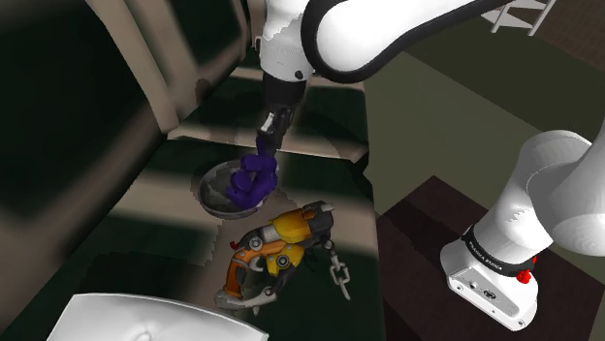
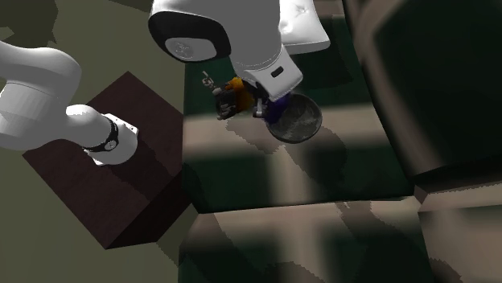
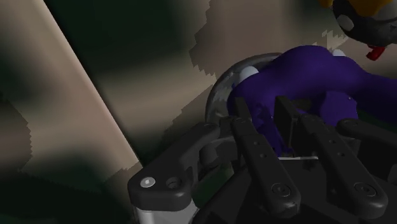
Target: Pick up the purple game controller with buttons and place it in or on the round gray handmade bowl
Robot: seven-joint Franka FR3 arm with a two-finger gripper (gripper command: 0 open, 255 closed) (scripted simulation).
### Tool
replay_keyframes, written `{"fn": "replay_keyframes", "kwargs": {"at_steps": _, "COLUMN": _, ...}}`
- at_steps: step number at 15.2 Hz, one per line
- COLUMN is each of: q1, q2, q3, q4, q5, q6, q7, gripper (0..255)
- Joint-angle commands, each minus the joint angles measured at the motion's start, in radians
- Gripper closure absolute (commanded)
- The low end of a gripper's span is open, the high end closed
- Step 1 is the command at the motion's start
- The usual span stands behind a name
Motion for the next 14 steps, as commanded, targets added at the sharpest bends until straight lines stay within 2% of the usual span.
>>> {"fn": "replay_keyframes", "kwargs": {"at_steps": 1, "q1": 0.0, "q2": -0.011, "q3": 0.0, "q4": 0.02, "q5": 0.0, "q6": -0.031, "q7": 0.002, "gripper": 255}}
{"fn": "replay_keyframes", "kwargs": {"at_steps": 11, "q1": -0.001, "q2": -0.041, "q3": -0.004, "q4": 0.114, "q5": 0.0, "q6": -0.154, "q7": 0.005, "gripper": 255}}
{"fn": "replay_keyframes", "kwargs": {"at_steps": 14, "q1": -0.008, "q2": 0.055, "q3": -0.007, "q4": 0.269, "q5": -0.016, "q6": -0.215, "q7": 0.006, "gripper": 255}}
